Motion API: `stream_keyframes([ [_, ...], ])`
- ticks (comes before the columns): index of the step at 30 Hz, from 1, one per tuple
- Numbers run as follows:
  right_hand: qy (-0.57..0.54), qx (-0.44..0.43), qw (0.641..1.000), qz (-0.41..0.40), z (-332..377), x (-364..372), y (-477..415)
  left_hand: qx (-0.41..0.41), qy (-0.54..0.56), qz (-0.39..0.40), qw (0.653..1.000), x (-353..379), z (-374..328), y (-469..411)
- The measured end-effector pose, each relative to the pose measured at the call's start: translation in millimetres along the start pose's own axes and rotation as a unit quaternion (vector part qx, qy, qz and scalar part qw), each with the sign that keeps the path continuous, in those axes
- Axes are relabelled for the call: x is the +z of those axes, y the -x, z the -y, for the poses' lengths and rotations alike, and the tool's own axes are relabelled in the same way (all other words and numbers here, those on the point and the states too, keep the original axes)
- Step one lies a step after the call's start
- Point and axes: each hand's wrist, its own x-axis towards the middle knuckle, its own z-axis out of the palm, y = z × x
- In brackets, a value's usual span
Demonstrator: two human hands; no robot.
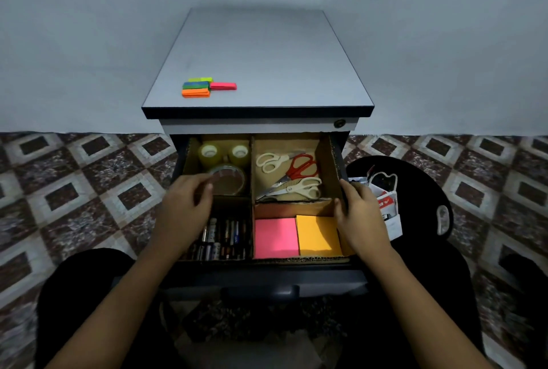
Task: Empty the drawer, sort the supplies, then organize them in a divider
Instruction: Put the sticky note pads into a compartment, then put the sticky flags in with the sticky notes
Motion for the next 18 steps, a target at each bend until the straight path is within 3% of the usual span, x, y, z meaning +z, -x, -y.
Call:
stream_keyframes([
  [4, -0.028, -0.054, 0.998, -0.031, 31, -8, -11, -0.02, -0.024, -0.023, 0.999, -13, 31, -15],
  [9, -0.073, -0.161, 0.984, -0.02, 96, -14, -41, 0.028, -0.012, -0.076, 0.997, -29, 21, -47],
  [14, -0.054, -0.255, 0.965, -0.027, 159, -15, -79, 0.095, -0.038, -0.102, 0.989, -45, 9, -92],
  [18, -0.024, -0.289, 0.956, -0.04, 193, -5, -108, 0.096, -0.048, -0.095, 0.99, -50, 7, -123],
])
